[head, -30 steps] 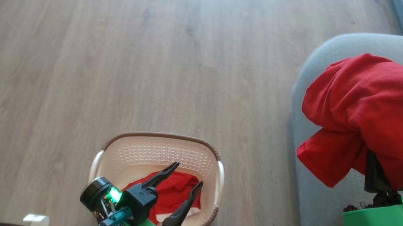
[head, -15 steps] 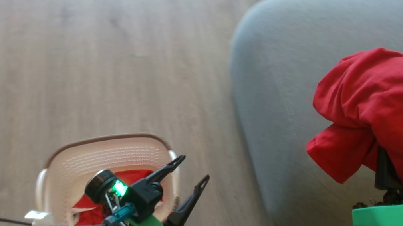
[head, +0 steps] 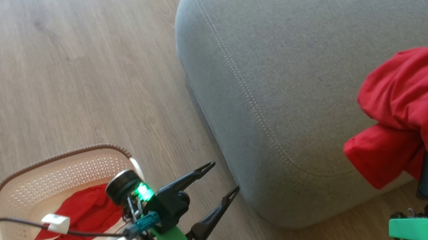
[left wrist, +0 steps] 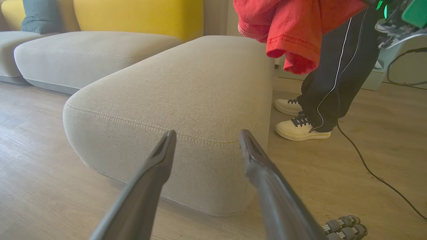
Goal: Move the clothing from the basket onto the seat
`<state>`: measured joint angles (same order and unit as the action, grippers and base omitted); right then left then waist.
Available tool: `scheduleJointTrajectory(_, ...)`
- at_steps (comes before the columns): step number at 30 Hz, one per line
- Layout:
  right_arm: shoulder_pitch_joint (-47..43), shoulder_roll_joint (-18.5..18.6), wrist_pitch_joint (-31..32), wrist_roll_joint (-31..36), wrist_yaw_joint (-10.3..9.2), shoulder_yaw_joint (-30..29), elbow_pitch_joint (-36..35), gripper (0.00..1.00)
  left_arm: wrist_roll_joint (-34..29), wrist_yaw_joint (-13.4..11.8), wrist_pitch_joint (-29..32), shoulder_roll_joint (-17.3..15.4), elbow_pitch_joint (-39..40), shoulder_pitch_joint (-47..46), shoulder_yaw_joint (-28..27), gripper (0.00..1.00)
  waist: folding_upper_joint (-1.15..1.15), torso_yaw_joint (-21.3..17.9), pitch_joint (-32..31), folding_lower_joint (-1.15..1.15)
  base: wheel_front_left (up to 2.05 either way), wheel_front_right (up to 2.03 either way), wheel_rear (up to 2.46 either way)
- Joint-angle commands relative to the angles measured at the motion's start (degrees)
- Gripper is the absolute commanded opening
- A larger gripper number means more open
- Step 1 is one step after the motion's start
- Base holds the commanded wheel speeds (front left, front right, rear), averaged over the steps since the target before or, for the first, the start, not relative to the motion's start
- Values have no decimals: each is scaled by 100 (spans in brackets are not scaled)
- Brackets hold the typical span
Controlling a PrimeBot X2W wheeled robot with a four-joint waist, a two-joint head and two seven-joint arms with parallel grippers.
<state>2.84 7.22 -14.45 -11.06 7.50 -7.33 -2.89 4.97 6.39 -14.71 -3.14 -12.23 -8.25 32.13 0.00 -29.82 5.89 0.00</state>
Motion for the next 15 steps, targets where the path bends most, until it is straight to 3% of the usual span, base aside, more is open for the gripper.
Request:
scheduleJointTrajectory(1, 80, 21, -55, 65, -1, 65, -259, 0, -42, 8, -29, 26, 152, -270, -108, 100, 0, -40, 46, 0, 0, 0, 0)
scheduleJointTrajectory(15, 30, -77, -55, 99, -1, -61, -307, 0, -11, 75, -29, 26, 120, -327, -37, 100, 0, -75, 82, 0, 0, 0, 0)
